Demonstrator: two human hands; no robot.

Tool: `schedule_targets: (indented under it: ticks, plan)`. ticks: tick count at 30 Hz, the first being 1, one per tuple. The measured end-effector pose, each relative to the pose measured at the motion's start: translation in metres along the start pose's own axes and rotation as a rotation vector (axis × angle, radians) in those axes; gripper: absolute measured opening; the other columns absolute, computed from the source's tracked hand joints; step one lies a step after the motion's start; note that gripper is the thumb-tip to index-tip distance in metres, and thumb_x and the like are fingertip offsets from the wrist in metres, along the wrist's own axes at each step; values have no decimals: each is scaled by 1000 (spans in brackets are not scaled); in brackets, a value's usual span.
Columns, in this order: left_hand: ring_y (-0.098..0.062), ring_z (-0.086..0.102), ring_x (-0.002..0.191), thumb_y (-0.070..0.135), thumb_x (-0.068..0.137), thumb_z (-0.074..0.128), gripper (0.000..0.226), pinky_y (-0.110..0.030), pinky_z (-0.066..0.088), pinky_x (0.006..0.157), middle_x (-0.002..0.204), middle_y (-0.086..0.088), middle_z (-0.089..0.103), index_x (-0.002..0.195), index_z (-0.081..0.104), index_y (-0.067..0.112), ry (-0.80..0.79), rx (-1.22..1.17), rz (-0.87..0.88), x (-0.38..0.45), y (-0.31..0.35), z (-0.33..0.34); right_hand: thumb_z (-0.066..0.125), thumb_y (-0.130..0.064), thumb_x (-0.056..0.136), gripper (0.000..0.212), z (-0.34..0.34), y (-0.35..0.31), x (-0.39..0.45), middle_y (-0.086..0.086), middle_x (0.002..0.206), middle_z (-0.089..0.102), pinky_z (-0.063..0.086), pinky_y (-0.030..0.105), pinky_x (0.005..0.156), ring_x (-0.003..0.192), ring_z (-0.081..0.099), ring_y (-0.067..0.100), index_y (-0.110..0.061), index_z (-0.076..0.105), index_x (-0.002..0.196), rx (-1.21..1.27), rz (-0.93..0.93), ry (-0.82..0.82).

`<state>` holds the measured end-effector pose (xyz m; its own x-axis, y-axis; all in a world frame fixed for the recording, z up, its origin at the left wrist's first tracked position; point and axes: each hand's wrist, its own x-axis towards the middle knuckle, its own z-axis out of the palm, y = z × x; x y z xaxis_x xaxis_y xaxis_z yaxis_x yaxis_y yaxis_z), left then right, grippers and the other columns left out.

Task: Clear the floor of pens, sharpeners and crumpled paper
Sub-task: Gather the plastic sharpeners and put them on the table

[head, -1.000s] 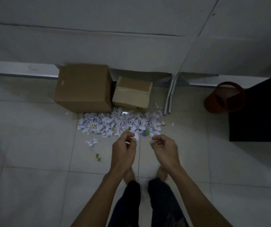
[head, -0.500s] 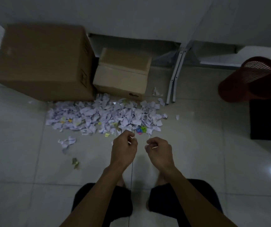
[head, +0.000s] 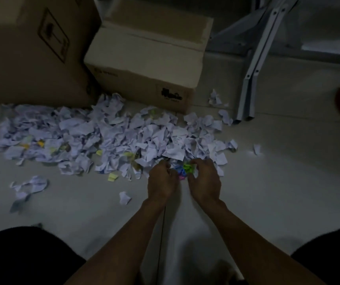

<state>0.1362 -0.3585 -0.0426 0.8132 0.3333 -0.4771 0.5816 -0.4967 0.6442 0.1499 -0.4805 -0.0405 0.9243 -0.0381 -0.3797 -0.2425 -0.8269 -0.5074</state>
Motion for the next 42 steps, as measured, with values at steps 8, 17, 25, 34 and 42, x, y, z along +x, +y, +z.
schedule_targets:
  ticks: [8, 17, 25, 34, 42]
  plan:
    - [-31, 57, 90, 30, 83, 68, 32, -32, 37, 66, 97, -16, 59, 97, 58, 4, 12, 65, -4, 16, -18, 34, 65, -17, 86, 30, 27, 22, 14, 8, 122, 51, 51, 43, 78, 116, 48, 29, -19, 62, 116, -85, -78, -3]
    - [-22, 54, 84, 10, 78, 70, 24, -27, 29, 62, 91, -6, 56, 90, 49, 13, 83, 25, 57, 0, -12, 44, 73, -11, 78, 17, 15, 33, 7, 5, 105, 54, 44, 30, 73, 94, 54, 18, -15, 63, 90, 112, -101, 59]
    - [-27, 57, 88, 7, 79, 68, 28, -28, 36, 65, 93, -5, 59, 102, 53, 11, 4, -16, 56, -19, -18, 43, 78, 9, 69, 24, -14, 27, 2, 1, 67, 65, 47, 17, 56, 55, 58, 2, -9, 63, 74, 759, 224, 152]
    - [-20, 58, 87, 10, 84, 69, 27, -21, 41, 70, 95, -5, 60, 109, 61, 10, -76, -92, -6, -31, 27, -6, 50, 16, 89, 28, -58, -4, -11, 22, 106, 62, 59, 28, 57, 67, 63, 27, -1, 65, 105, 1148, 586, -64]
    - [0, 55, 69, 7, 77, 77, 28, -3, 42, 59, 79, 11, 57, 99, 62, 16, -96, -199, 42, -119, 158, -110, 39, 17, 83, 38, -183, -83, -87, 12, 85, 59, 47, 29, 59, 72, 58, 23, -5, 67, 97, 1145, 690, -190]
